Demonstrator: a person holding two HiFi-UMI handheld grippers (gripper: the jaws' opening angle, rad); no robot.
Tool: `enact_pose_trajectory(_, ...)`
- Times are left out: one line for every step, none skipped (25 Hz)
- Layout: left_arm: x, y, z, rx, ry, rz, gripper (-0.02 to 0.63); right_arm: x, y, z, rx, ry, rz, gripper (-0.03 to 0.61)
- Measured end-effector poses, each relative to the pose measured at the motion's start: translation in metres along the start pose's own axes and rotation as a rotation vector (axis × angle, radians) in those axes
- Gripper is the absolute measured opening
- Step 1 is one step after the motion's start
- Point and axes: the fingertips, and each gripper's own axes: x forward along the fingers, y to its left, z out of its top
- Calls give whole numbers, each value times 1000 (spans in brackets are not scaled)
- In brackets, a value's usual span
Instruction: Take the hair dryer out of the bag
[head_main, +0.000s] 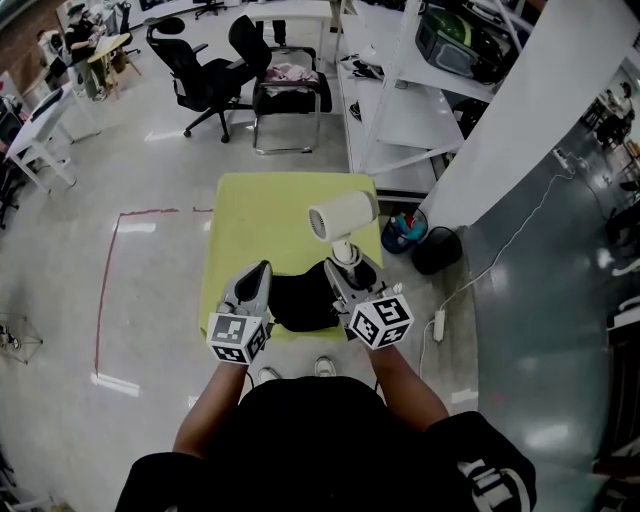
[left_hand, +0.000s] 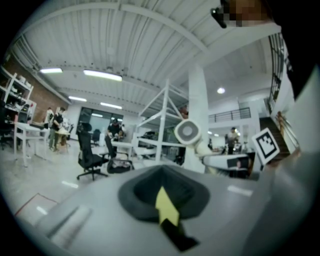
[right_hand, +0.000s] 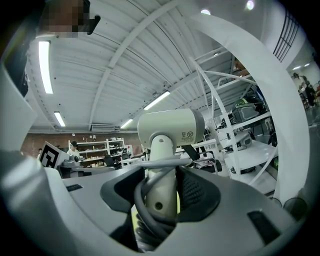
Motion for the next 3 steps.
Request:
enact_pose_trajectory(0, 0, -1, 2, 2, 0, 8, 1, 0, -1, -1, 1, -1, 193)
enact_pose_trajectory(1, 1, -2, 3, 3, -1, 8, 1, -1, -1, -1, 1, -1, 193)
enact_pose_trajectory(2, 1, -3, 4, 5, -1, 8, 2, -1, -2, -2, 2, -2, 193)
